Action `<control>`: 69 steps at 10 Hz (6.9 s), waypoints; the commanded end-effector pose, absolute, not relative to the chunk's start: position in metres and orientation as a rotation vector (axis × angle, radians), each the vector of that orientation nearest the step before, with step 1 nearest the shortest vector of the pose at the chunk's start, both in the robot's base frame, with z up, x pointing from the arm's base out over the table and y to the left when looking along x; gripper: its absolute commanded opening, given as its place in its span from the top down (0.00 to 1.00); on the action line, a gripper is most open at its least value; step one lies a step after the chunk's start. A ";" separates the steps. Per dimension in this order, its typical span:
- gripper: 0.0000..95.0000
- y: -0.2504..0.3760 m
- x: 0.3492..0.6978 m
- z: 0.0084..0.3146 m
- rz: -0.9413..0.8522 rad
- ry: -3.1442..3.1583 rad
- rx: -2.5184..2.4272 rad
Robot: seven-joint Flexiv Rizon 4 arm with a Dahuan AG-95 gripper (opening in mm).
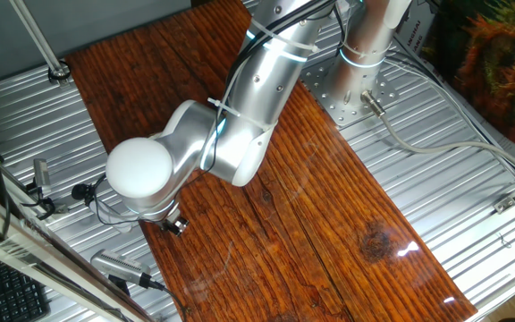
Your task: Drop coins into a piggy bank
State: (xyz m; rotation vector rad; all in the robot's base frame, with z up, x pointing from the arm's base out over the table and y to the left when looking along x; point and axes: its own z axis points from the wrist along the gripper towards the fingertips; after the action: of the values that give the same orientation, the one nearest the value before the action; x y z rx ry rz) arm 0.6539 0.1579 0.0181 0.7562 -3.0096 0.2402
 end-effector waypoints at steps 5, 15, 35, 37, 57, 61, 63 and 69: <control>0.80 0.157 0.653 0.016 0.238 -3.011 0.763; 0.80 0.158 0.654 0.018 0.276 -2.992 0.753; 0.80 0.157 0.651 0.015 0.285 -2.998 0.749; 0.80 0.157 0.651 0.015 0.285 -2.996 0.754; 0.80 0.155 0.651 0.014 0.269 -2.972 0.857; 0.80 0.155 0.650 0.014 0.268 -2.972 0.860; 0.80 0.155 0.650 0.014 0.269 -2.972 0.861; 0.80 0.154 0.650 0.013 0.268 -2.972 0.861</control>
State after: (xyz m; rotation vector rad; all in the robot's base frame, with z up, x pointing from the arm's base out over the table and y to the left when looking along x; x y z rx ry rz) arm 0.6495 0.1538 0.0124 0.8610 -2.9710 0.2679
